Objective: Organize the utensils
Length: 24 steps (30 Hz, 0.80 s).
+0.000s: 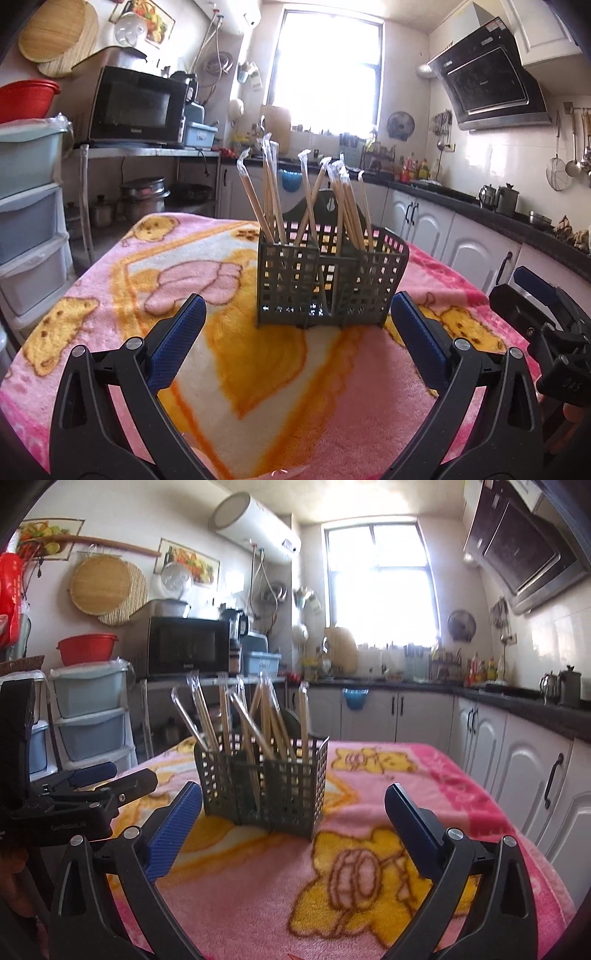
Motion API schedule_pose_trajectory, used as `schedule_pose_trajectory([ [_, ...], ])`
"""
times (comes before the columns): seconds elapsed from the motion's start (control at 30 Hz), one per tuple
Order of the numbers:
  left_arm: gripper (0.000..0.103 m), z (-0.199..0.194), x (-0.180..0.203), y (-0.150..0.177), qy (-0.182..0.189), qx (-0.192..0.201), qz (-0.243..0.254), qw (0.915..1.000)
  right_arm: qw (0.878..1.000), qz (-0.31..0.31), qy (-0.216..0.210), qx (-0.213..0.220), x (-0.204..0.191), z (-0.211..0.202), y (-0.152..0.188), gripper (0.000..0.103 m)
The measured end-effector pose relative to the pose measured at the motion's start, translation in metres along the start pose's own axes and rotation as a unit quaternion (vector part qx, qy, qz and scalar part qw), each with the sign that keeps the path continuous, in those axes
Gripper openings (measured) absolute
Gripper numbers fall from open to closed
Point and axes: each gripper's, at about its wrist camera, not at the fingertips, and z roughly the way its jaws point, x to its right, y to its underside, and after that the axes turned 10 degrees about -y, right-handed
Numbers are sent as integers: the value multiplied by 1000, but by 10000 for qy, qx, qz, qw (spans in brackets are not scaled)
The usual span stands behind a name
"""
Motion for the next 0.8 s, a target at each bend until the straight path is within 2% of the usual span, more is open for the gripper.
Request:
schedule_pose_trajectory([
  [0.3, 93, -9, -2, 4, -86, 468, -5, 9989, 9983, 40, 215, 541, 0, -15, 5, 97],
  [0.43, 93, -10, -2, 6, -95, 548, 56, 9984, 9969, 14, 298, 727, -1, -20, 6, 97],
  [0.8, 93, -12, -3, 7, -83, 599, 39, 9982, 9974, 87, 301, 651, -2, -17, 7, 97],
])
